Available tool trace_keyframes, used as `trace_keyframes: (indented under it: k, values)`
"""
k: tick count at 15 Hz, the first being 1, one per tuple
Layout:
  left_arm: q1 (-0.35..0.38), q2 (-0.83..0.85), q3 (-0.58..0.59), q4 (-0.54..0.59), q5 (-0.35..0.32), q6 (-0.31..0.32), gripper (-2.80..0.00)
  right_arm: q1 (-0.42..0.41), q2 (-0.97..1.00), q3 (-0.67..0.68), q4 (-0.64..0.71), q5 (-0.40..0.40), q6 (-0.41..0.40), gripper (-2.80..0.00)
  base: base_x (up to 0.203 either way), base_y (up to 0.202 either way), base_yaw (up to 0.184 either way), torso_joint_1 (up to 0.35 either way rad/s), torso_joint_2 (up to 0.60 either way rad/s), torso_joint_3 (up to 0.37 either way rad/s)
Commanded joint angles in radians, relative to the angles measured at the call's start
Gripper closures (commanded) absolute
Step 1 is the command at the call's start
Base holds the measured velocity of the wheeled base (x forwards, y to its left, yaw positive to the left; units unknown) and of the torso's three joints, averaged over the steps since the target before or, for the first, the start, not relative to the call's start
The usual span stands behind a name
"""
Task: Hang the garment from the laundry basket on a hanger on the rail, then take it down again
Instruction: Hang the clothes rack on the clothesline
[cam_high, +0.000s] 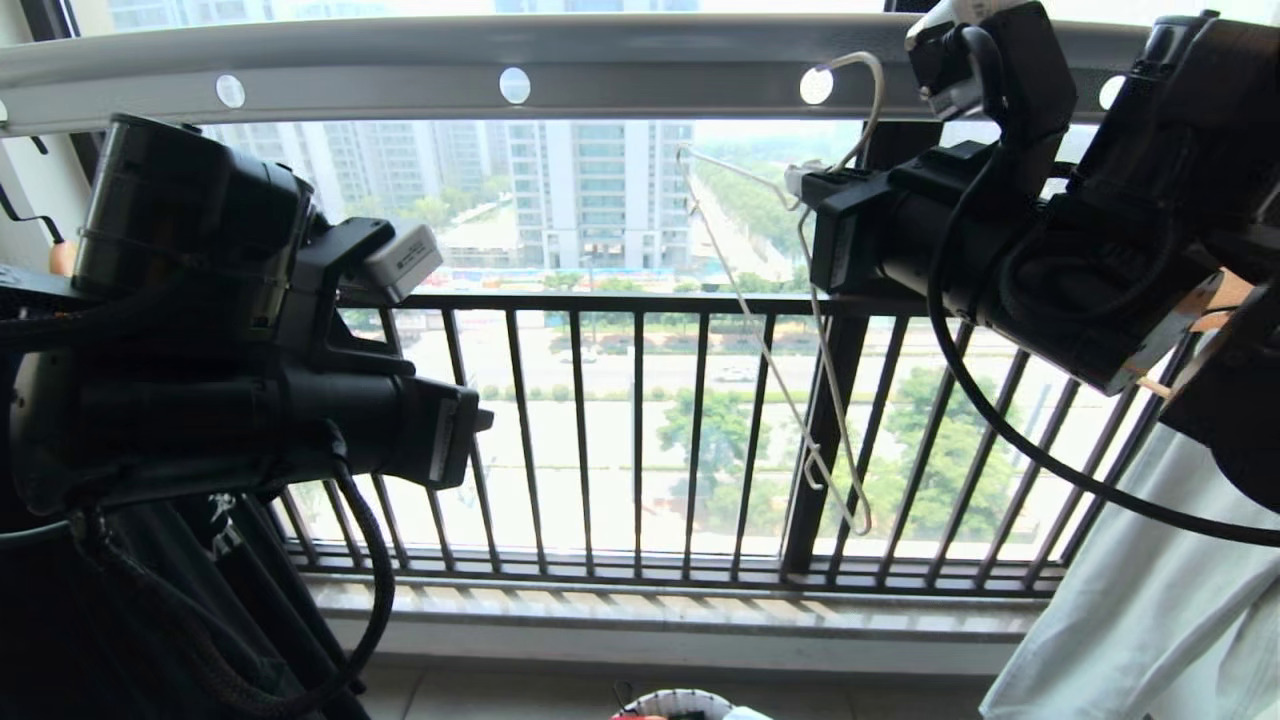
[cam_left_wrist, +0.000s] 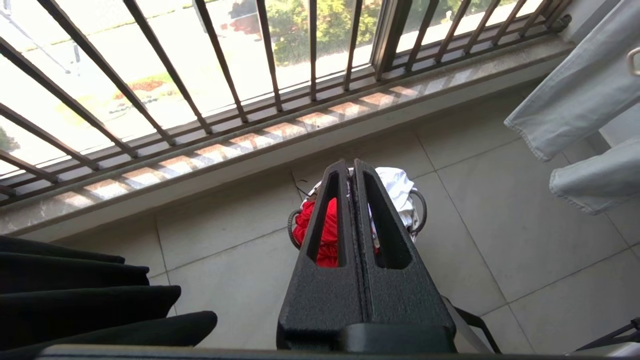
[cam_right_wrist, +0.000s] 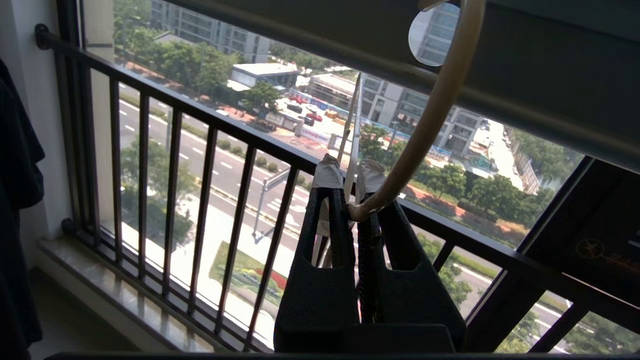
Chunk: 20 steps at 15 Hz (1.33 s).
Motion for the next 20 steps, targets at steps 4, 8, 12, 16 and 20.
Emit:
trace_keyframes:
  k: [4, 8, 12, 16, 20]
  values:
    - [0.000, -0.025, 0.000, 0.001, 0.001, -0.001, 0.00, -0.010, 0.039, -0.004, -0.003, -0.001, -0.002, 0.00, 0.000, 0.000, 0.000, 0.000, 0.00, 0.000]
    - [0.000, -0.037, 0.000, 0.001, 0.001, -0.001, 0.00, -0.036, 0.070, -0.051, 0.028, -0.001, -0.002, 0.00, 0.000, 0.000, 0.000, 0.000, 0.00, 0.000]
    - [0.000, -0.046, 0.000, 0.001, 0.001, 0.000, 0.00, -0.043, 0.095, -0.119, 0.084, -0.001, -0.002, 0.00, 0.000, 0.000, 0.000, 0.000, 0.00, 0.000]
    - [0.002, -0.059, -0.002, 0.001, 0.001, 0.001, 0.00, -0.044, 0.120, -0.168, 0.128, -0.003, -0.002, 0.00, 0.000, 0.000, 0.000, 0.000, 0.00, 0.000]
    - [0.003, -0.071, -0.002, 0.001, 0.001, 0.001, 0.00, -0.044, 0.136, -0.224, 0.191, -0.012, -0.002, 0.00, 0.000, 0.000, 0.000, 0.000, 0.00, 0.000]
